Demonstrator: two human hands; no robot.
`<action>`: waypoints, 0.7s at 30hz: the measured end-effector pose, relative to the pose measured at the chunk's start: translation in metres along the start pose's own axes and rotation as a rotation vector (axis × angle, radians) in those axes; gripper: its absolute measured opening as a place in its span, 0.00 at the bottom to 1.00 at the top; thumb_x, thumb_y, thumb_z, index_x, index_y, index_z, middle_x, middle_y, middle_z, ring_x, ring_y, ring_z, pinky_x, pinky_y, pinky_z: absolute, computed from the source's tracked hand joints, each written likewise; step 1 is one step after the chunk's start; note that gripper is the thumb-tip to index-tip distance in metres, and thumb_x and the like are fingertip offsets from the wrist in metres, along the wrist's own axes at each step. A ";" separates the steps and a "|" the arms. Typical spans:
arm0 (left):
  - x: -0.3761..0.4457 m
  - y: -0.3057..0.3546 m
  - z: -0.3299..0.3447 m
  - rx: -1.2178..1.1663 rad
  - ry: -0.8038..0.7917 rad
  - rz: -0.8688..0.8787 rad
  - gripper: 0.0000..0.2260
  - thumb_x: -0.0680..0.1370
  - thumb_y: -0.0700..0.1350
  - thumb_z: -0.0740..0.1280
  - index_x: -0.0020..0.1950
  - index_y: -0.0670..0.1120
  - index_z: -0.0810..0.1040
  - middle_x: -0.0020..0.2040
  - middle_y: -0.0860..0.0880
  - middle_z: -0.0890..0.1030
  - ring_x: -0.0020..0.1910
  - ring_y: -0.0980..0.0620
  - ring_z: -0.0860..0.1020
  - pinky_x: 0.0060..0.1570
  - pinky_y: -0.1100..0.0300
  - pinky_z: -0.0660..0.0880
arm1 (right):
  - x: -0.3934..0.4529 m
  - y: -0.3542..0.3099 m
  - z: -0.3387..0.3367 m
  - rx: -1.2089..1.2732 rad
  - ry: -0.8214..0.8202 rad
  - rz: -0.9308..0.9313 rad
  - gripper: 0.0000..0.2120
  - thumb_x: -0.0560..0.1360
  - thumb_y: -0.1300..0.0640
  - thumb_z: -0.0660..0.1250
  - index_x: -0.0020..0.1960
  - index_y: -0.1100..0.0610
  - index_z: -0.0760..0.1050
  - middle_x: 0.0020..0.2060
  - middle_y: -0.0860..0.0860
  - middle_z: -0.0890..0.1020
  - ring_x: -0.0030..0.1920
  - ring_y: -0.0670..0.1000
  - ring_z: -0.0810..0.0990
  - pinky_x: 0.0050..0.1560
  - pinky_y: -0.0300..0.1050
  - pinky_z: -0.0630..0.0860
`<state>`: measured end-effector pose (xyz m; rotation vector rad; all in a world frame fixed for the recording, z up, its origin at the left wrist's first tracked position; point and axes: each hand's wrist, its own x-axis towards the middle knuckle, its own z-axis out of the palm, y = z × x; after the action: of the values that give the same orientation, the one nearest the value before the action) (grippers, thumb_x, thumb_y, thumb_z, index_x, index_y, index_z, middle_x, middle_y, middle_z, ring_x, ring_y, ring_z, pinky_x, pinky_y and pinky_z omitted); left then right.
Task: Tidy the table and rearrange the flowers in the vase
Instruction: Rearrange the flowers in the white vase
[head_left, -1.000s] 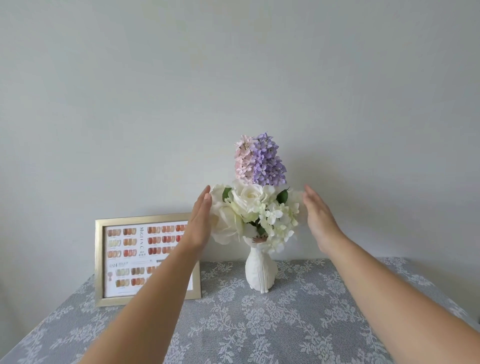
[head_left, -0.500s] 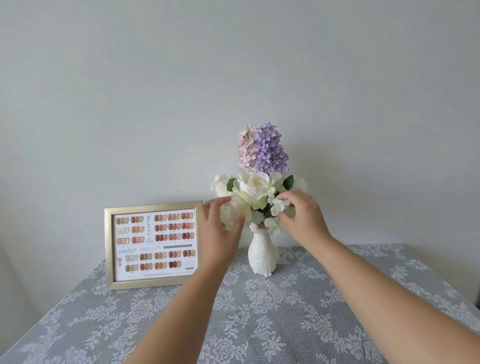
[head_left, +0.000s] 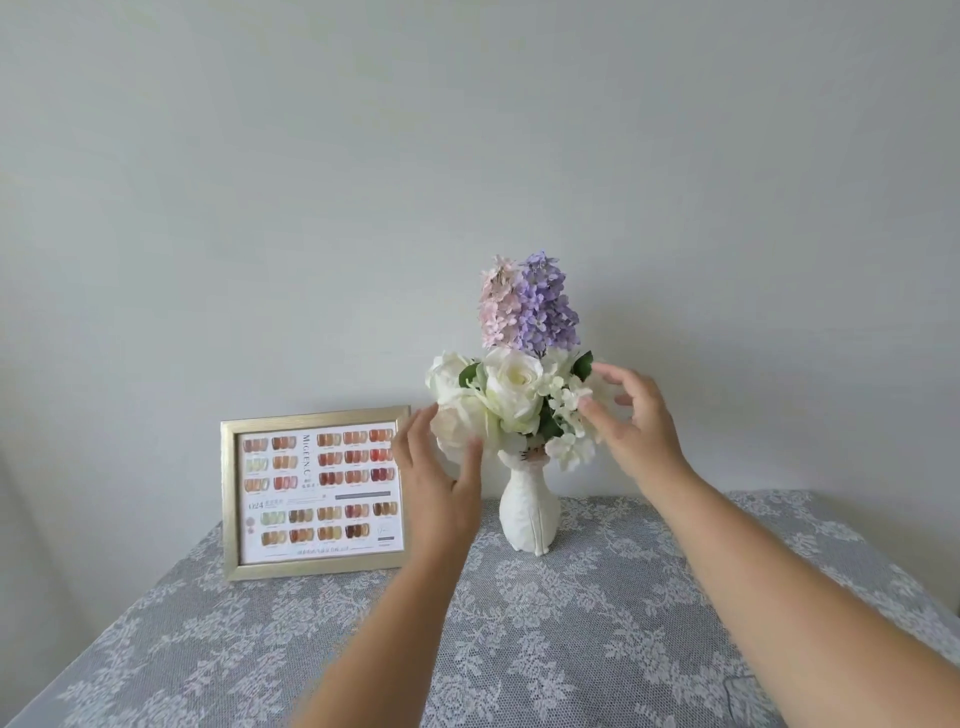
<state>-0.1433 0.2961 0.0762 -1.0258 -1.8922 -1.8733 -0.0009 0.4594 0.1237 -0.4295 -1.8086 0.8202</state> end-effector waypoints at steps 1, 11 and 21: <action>-0.008 0.001 0.002 -0.095 0.024 -0.035 0.23 0.76 0.59 0.65 0.68 0.65 0.63 0.68 0.60 0.63 0.67 0.59 0.68 0.59 0.63 0.67 | -0.002 0.001 -0.002 0.008 -0.015 -0.002 0.21 0.70 0.48 0.73 0.61 0.43 0.73 0.53 0.41 0.71 0.55 0.45 0.72 0.55 0.39 0.68; -0.040 -0.059 0.056 0.147 -0.309 -0.414 0.33 0.71 0.52 0.75 0.72 0.49 0.65 0.67 0.49 0.71 0.66 0.48 0.70 0.64 0.51 0.69 | -0.007 0.016 0.015 -0.192 -0.059 -0.032 0.32 0.64 0.54 0.78 0.64 0.47 0.69 0.57 0.48 0.67 0.47 0.33 0.72 0.45 0.21 0.65; -0.030 -0.077 0.085 0.133 -0.371 -0.374 0.39 0.67 0.51 0.79 0.73 0.50 0.64 0.69 0.50 0.71 0.67 0.50 0.70 0.63 0.55 0.67 | -0.005 0.020 0.017 -0.203 -0.035 -0.065 0.25 0.65 0.55 0.77 0.59 0.49 0.74 0.55 0.48 0.71 0.47 0.45 0.74 0.46 0.31 0.66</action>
<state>-0.1490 0.3761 -0.0108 -1.0966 -2.5375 -1.8001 -0.0168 0.4644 0.1027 -0.4867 -1.9363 0.6051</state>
